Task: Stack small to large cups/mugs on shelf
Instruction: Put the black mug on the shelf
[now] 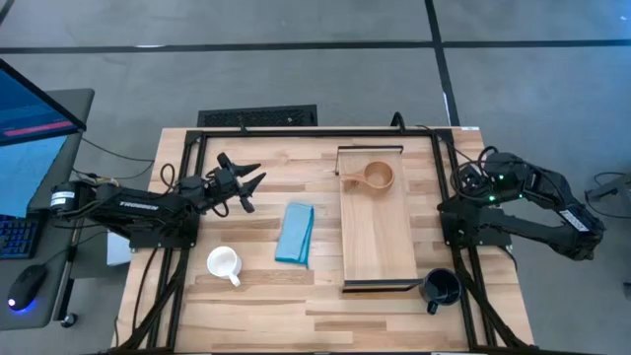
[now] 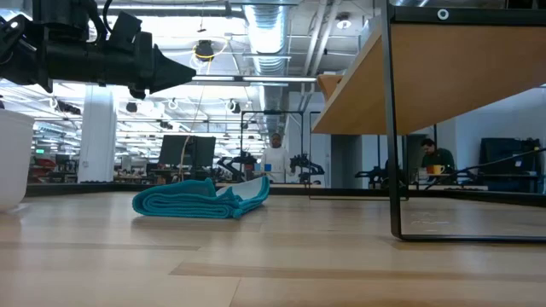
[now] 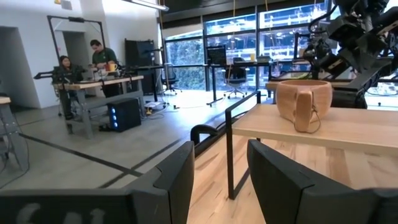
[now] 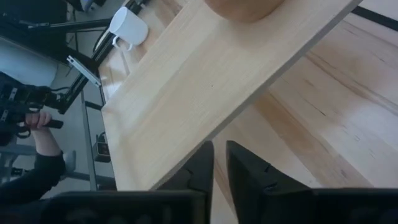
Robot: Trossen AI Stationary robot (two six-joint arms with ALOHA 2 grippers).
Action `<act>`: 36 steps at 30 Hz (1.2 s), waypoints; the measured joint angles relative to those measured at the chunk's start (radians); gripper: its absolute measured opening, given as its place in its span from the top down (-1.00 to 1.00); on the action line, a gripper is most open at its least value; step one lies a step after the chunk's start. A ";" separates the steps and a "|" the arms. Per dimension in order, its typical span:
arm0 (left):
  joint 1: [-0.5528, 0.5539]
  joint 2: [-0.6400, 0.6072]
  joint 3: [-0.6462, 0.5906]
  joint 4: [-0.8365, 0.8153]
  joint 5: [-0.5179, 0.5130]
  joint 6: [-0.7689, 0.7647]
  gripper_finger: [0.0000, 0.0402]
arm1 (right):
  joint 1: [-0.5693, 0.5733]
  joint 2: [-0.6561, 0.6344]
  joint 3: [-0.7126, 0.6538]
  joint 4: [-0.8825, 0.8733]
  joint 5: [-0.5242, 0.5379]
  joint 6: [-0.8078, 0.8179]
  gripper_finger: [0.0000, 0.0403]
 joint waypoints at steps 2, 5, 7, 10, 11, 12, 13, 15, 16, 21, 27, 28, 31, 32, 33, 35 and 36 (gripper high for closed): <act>0.000 0.000 0.000 -0.001 -0.001 -0.002 0.30 | 0.000 0.000 0.000 0.000 0.000 -0.001 0.55; 0.000 0.000 0.000 -0.003 -0.001 -0.002 0.30 | 0.000 0.000 0.000 -0.002 0.004 -0.001 0.40; 0.000 0.000 0.000 -0.003 -0.001 0.004 0.30 | 0.000 0.000 0.000 -0.002 0.005 -0.001 0.32; 0.000 0.000 0.000 -0.004 -0.001 -0.002 0.30 | 0.000 0.000 0.000 -0.001 0.005 -0.001 0.23; 0.000 0.000 0.000 -0.004 -0.001 -0.002 0.30 | 0.000 0.000 0.000 -0.001 0.005 -0.001 0.21; 0.000 0.000 0.000 -0.004 -0.001 -0.001 0.30 | 0.000 0.000 0.000 0.000 0.005 -0.001 0.19; 0.000 0.000 0.000 -0.004 -0.001 -0.001 0.30 | 0.000 0.000 0.000 0.003 0.005 -0.001 0.18; 0.000 0.000 0.000 -0.004 -0.001 -0.007 0.30 | 0.000 0.000 0.000 0.015 0.006 -0.001 0.15; 0.000 0.000 0.000 -0.004 -0.001 -0.011 0.30 | 0.000 0.000 0.000 0.022 0.006 -0.001 0.15; 0.000 0.000 0.000 -0.011 -0.001 -0.029 0.30 | 0.000 0.000 0.000 0.088 0.009 -0.001 0.13; 0.000 0.000 0.000 -0.011 0.000 -0.040 0.30 | 0.000 0.000 0.000 0.168 0.008 -0.062 0.15; 0.000 0.000 0.000 -0.011 0.000 -0.036 0.30 | 0.000 0.000 0.000 0.175 0.006 -0.089 0.16; 0.000 0.000 0.000 -0.010 0.000 -0.023 0.30 | 0.000 0.000 0.000 0.184 -0.002 -0.139 0.18; 0.000 0.000 0.000 -0.010 0.000 -0.022 0.30 | 0.000 0.001 0.000 0.183 -0.009 -0.154 0.19; 0.000 0.000 0.000 -0.010 0.000 -0.022 0.30 | 0.000 0.002 0.000 0.183 -0.017 -0.163 0.19; 0.000 0.000 0.000 -0.011 0.000 -0.022 0.30 | 0.000 0.002 0.000 0.182 -0.033 -0.182 0.20; 0.000 0.000 0.000 -0.012 0.000 -0.022 0.30 | 0.000 0.002 0.000 0.181 -0.045 -0.187 0.21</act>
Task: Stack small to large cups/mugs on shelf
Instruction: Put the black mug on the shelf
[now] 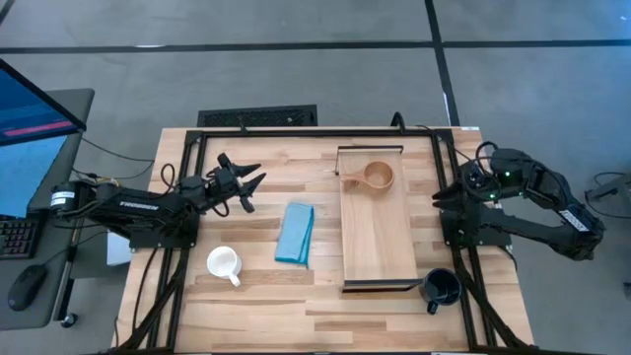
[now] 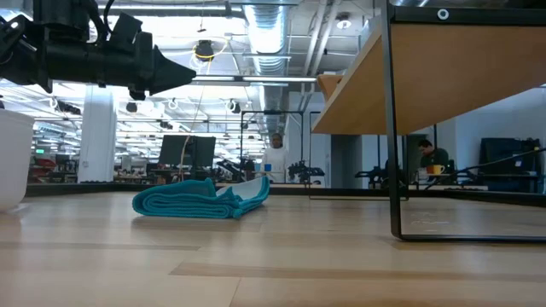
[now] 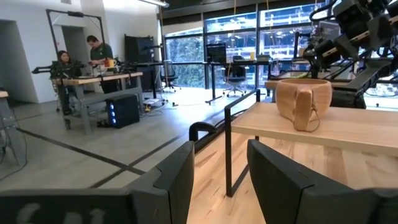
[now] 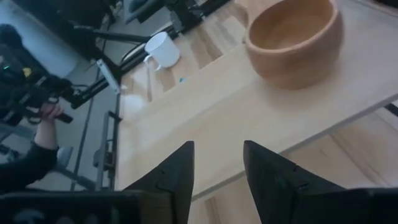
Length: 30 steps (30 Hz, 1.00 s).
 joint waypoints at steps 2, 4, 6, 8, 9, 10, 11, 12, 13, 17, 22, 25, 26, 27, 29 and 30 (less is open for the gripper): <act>0.000 0.000 0.000 -0.004 0.000 0.000 0.30 | 0.000 0.002 0.001 -0.001 -0.026 -0.005 0.22; 0.000 0.000 0.000 -0.005 0.000 0.000 0.30 | 0.000 0.013 0.022 -0.013 -0.044 -0.014 0.23; 0.000 0.000 0.000 -0.005 0.000 0.000 0.30 | 0.000 0.024 0.058 -0.014 -0.057 -0.049 0.24; 0.000 0.000 0.000 -0.005 0.000 -0.003 0.30 | 0.000 0.040 0.102 -0.019 -0.059 -0.098 0.25; 0.000 0.000 0.000 -0.005 0.000 -0.009 0.30 | 0.000 0.049 0.127 -0.026 -0.056 -0.120 0.25; 0.000 0.000 0.000 -0.005 0.004 -0.020 0.30 | 0.000 0.058 0.149 -0.040 -0.055 -0.138 0.26; 0.000 0.000 0.000 -0.005 0.005 -0.027 0.30 | 0.000 0.066 0.169 -0.057 -0.054 -0.150 0.26; 0.000 0.000 0.000 -0.005 0.006 -0.034 0.30 | 0.000 0.074 0.188 -0.074 -0.052 -0.153 0.27; 0.000 0.000 0.000 -0.005 0.006 -0.037 0.30 | 0.000 0.084 0.206 -0.093 -0.052 -0.154 0.28; 0.000 0.000 0.000 -0.005 0.005 -0.031 0.30 | 0.000 0.118 0.242 -0.178 -0.052 -0.168 0.31; 0.000 0.000 0.000 -0.005 0.004 -0.025 0.30 | 0.000 0.159 0.245 -0.189 -0.093 -0.216 0.36; 0.000 0.000 0.000 -0.005 0.004 -0.025 0.30 | 0.000 0.185 0.250 -0.194 -0.107 -0.241 0.39; 0.000 0.000 0.000 -0.005 0.004 -0.025 0.30 | 0.000 0.192 0.258 -0.205 -0.108 -0.241 0.40; 0.000 0.000 0.000 -0.005 0.004 -0.025 0.30 | 0.000 0.198 0.272 -0.220 -0.107 -0.241 0.40; 0.000 0.000 0.000 -0.005 0.003 -0.025 0.30 | 0.000 0.210 0.308 -0.255 -0.108 -0.241 0.40; 0.000 0.000 0.000 -0.005 -0.002 -0.025 0.30 | 0.000 0.218 0.329 -0.271 -0.108 -0.242 0.40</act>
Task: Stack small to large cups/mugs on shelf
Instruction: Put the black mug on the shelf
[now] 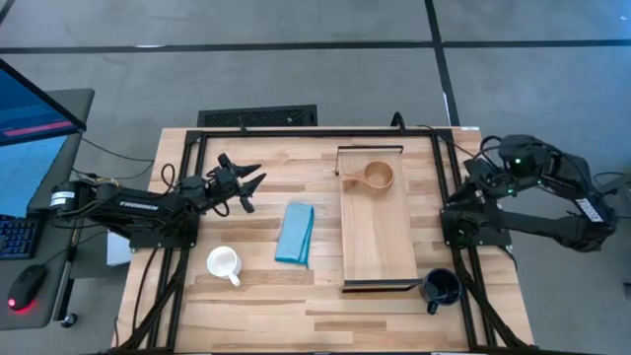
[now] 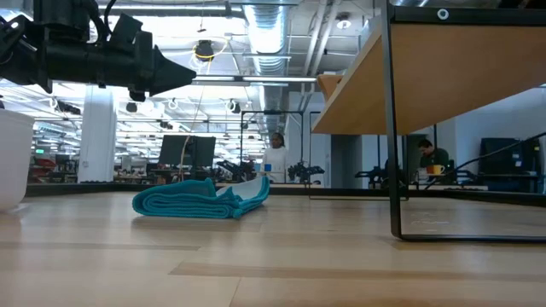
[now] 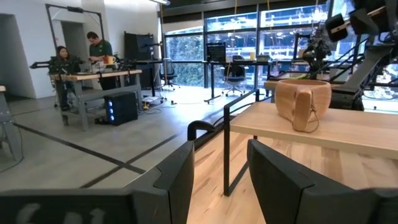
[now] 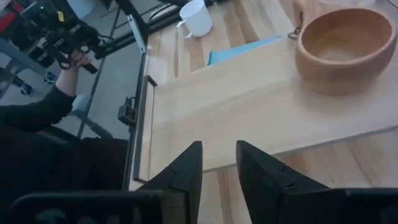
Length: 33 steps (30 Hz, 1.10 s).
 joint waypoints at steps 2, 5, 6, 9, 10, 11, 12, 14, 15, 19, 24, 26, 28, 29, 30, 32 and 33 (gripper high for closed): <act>0.000 0.000 0.000 0.000 -0.002 0.000 0.30 | 0.000 0.008 0.042 -0.020 0.002 -0.018 0.41; 0.000 0.000 0.000 0.000 -0.002 0.000 0.30 | 0.000 0.009 0.112 -0.032 0.009 -0.030 0.41; 0.000 0.000 0.000 0.000 -0.002 0.000 0.30 | 0.000 0.009 0.131 -0.049 0.033 -0.049 0.41; 0.000 0.000 0.000 0.000 -0.002 0.000 0.30 | -0.011 0.011 0.175 -0.124 0.170 -0.102 0.44; 0.000 0.000 0.000 0.000 -0.002 0.000 0.30 | -0.019 0.013 0.183 -0.155 0.213 -0.111 0.46; 0.000 0.000 0.000 0.000 -0.002 0.000 0.30 | -0.028 0.015 0.185 -0.182 0.248 -0.113 0.48; 0.000 0.000 0.000 0.000 -0.002 0.000 0.30 | -0.036 0.017 0.185 -0.198 0.271 -0.115 0.49; 0.000 0.000 0.000 0.000 -0.002 0.000 0.30 | -0.056 0.016 0.185 -0.217 0.290 -0.123 0.53; 0.000 0.000 0.000 0.000 -0.002 0.000 0.30 | -0.068 0.014 0.185 -0.232 0.291 -0.124 0.54; 0.000 0.000 0.000 0.000 -0.002 0.000 0.30 | -0.133 0.005 0.185 -0.233 0.220 -0.127 0.61; 0.000 0.000 0.000 0.000 -0.002 0.000 0.30 | -0.280 -0.078 0.173 -0.177 0.059 -0.240 0.67; 0.000 0.000 0.000 -0.009 -0.001 0.000 0.30 | -0.366 -0.134 0.158 -0.165 -0.005 -0.313 0.69; 0.000 0.000 0.000 -0.015 -0.001 0.000 0.30 | -0.457 -0.186 0.151 -0.164 -0.033 -0.361 0.71; 0.000 0.000 0.000 -0.015 -0.001 0.000 0.30 | -0.501 -0.209 0.150 -0.165 -0.034 -0.365 0.72; 0.000 0.000 0.000 -0.015 -0.001 0.000 0.30 | -0.541 -0.227 0.150 -0.166 -0.042 -0.365 0.73; 0.000 0.000 0.000 -0.015 -0.002 0.000 0.30 | -0.593 -0.246 0.149 -0.169 -0.079 -0.363 0.73; 0.000 0.000 0.000 -0.015 -0.001 0.000 0.30 | -0.591 -0.250 0.149 -0.168 -0.111 -0.356 0.73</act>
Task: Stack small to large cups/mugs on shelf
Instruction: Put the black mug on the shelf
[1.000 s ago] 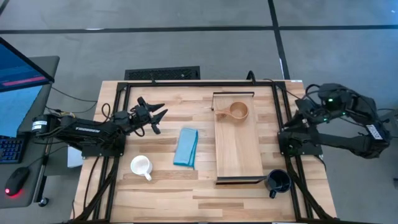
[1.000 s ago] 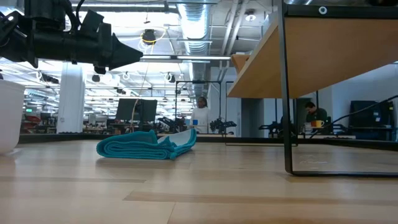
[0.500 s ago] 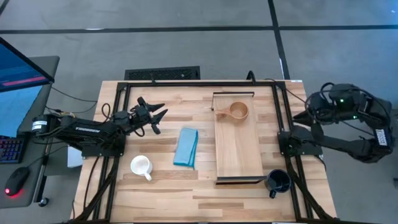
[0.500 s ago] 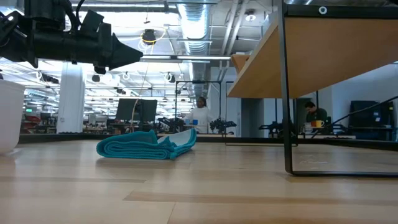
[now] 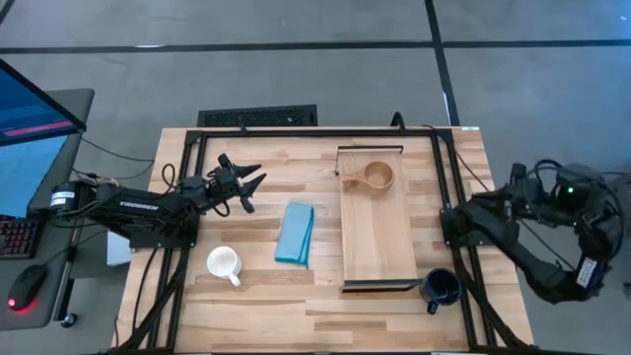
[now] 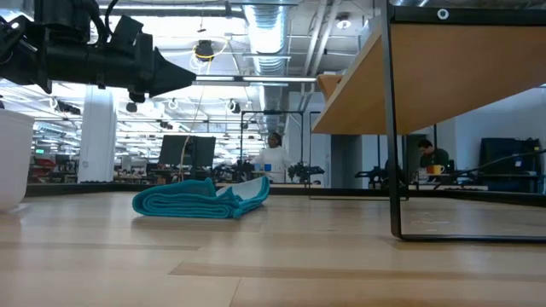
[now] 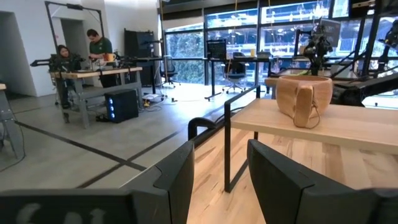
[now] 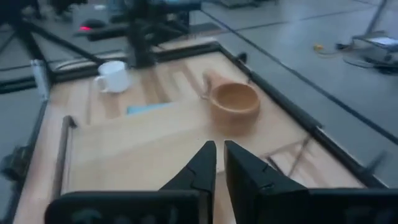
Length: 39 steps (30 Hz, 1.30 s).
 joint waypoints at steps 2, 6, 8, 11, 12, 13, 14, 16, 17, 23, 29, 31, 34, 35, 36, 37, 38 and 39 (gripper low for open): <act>0.000 0.000 0.000 -0.001 0.000 0.000 0.30 | -0.003 0.002 -0.008 0.029 -0.054 0.006 0.73; 0.000 0.002 0.000 -0.004 0.009 0.000 0.30 | -0.024 0.006 -0.092 0.081 -0.068 0.014 0.73; 0.000 0.002 0.000 -0.009 0.010 -0.010 0.30 | -0.026 0.004 -0.157 0.086 -0.073 0.014 0.73; 0.000 0.002 0.000 -0.019 0.010 -0.034 0.30 | -0.006 0.007 -0.240 0.102 -0.084 -0.005 0.73; 0.000 0.002 0.000 -0.021 0.010 -0.040 0.30 | 0.005 0.009 -0.257 0.106 -0.098 -0.008 0.73; 0.000 0.002 0.000 -0.022 0.010 -0.047 0.30 | 0.017 0.015 -0.265 0.108 -0.098 -0.012 0.73; 0.000 0.002 0.000 -0.022 0.010 -0.058 0.30 | 0.032 0.026 -0.272 0.110 -0.092 -0.022 0.73; 0.000 0.002 0.000 -0.022 0.010 -0.090 0.30 | 0.073 0.050 -0.275 0.095 -0.074 -0.034 0.73; 0.000 0.002 0.000 -0.022 0.010 -0.107 0.30 | 0.094 0.063 -0.275 0.086 -0.067 -0.039 0.73; 0.000 0.002 0.000 -0.026 0.010 -0.155 0.30 | 0.205 0.164 -0.278 -0.076 0.036 -0.058 0.73; 0.000 0.002 0.000 -0.027 0.010 -0.158 0.30 | 0.285 0.172 -0.338 -0.068 0.042 0.029 0.73; 0.000 0.002 0.000 -0.027 0.010 -0.158 0.30 | 0.316 0.175 -0.361 -0.066 0.043 0.079 0.73; 0.000 0.002 0.000 -0.031 0.010 -0.158 0.30 | 0.370 0.183 -0.398 -0.071 0.040 0.171 0.73; 0.000 0.002 0.000 -0.034 0.010 -0.158 0.30 | 0.390 0.190 -0.407 -0.067 0.039 0.204 0.73; 0.000 0.002 0.000 -0.037 0.010 -0.158 0.30 | 0.412 0.198 -0.415 -0.068 0.040 0.241 0.73; 0.000 0.002 0.000 -0.039 0.010 -0.158 0.30 | 0.437 0.208 -0.423 -0.069 0.041 0.272 0.73; 0.000 0.002 0.000 -0.040 0.010 -0.158 0.30 | 0.463 0.221 -0.430 -0.068 0.044 0.301 0.73; 0.000 0.002 0.000 -0.043 0.010 -0.158 0.30 | 0.491 0.236 -0.435 -0.068 0.052 0.331 0.74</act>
